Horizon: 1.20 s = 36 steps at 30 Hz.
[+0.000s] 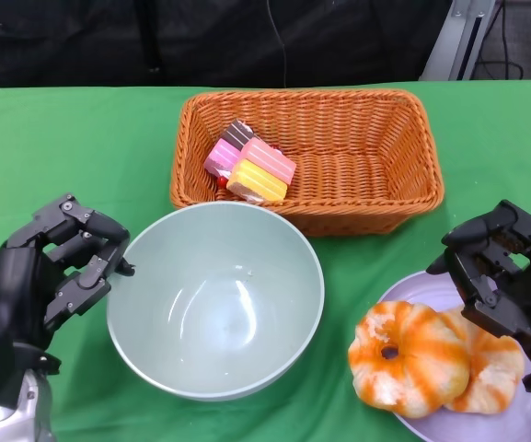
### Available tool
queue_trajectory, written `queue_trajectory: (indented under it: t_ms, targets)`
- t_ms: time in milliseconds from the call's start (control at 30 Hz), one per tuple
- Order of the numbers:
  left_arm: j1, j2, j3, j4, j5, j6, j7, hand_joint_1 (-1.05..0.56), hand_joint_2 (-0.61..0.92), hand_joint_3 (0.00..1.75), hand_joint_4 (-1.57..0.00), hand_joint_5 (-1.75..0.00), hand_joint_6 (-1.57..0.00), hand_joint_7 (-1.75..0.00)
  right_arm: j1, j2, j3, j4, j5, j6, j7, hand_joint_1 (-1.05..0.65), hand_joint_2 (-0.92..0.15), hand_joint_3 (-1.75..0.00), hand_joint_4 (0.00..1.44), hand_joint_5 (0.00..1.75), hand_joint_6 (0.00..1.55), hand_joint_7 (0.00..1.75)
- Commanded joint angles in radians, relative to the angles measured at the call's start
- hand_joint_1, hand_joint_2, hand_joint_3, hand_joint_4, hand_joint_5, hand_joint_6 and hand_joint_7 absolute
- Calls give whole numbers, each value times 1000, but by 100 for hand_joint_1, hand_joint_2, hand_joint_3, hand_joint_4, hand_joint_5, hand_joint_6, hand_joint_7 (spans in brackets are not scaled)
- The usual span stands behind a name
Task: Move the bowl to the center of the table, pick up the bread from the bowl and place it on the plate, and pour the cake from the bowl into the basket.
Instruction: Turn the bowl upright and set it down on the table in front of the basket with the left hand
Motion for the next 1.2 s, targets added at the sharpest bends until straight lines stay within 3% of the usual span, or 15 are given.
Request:
queue_trajectory:
  t_ms: [33,433,1200]
  targets:
    - [-12,3,19,17,27,-16,-3,-14,92,37,-75,-159,-79,-131,-13,-30,-19,10,5,-26,1,-11,-78,-66,78,147,72,112]
    - [-11,-12,53,18,64,-19,0,-13,92,36,-73,-159,-76,-134,-13,-30,-32,22,10,-33,15,-12,-82,-57,75,149,70,115]
    - [-22,-20,86,31,73,-21,-13,-15,92,36,-74,-159,-78,-130,-23,-25,-36,33,29,-37,20,-12,-79,-60,75,150,69,118]
